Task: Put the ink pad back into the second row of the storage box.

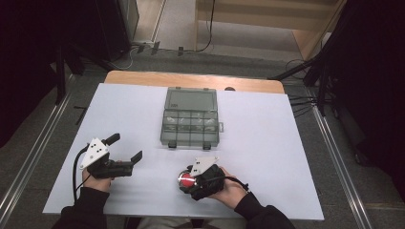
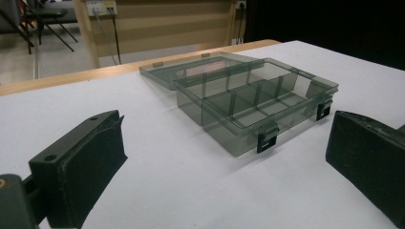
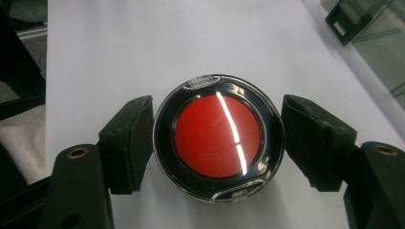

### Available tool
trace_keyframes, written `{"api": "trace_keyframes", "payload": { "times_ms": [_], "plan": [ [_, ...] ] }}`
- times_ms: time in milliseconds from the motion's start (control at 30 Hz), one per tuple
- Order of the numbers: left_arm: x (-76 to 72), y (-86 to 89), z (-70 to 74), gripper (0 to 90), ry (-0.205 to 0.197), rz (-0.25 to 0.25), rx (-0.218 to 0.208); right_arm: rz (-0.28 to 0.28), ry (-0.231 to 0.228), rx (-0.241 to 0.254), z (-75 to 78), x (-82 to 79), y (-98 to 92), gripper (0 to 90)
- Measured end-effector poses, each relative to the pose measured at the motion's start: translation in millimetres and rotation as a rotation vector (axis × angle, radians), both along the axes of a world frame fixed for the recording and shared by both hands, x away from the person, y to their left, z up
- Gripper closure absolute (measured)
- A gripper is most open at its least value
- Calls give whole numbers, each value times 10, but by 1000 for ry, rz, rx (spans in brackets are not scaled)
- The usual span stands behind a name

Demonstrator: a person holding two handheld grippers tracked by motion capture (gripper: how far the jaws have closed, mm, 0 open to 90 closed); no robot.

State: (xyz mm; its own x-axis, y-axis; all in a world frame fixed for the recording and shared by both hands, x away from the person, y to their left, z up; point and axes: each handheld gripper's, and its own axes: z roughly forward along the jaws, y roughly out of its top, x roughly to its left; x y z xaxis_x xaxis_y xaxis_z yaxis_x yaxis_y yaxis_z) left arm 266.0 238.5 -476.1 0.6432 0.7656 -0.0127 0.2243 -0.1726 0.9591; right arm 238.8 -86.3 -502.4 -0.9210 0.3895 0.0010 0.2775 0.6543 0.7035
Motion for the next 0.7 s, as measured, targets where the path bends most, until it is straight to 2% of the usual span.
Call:
{"api": "trace_keyframes", "payload": {
  "times_ms": [100,400,700],
  "plan": [
    [-1,1,1,0,0,1,-5,-8,-1,14,68,48,0,309],
    [-3,7,3,0,1,-1,-14,-44,-56,66,327,193,-52,310],
    [-5,14,5,0,5,3,-30,-65,-69,73,436,416,-32,310]
  ]
}}
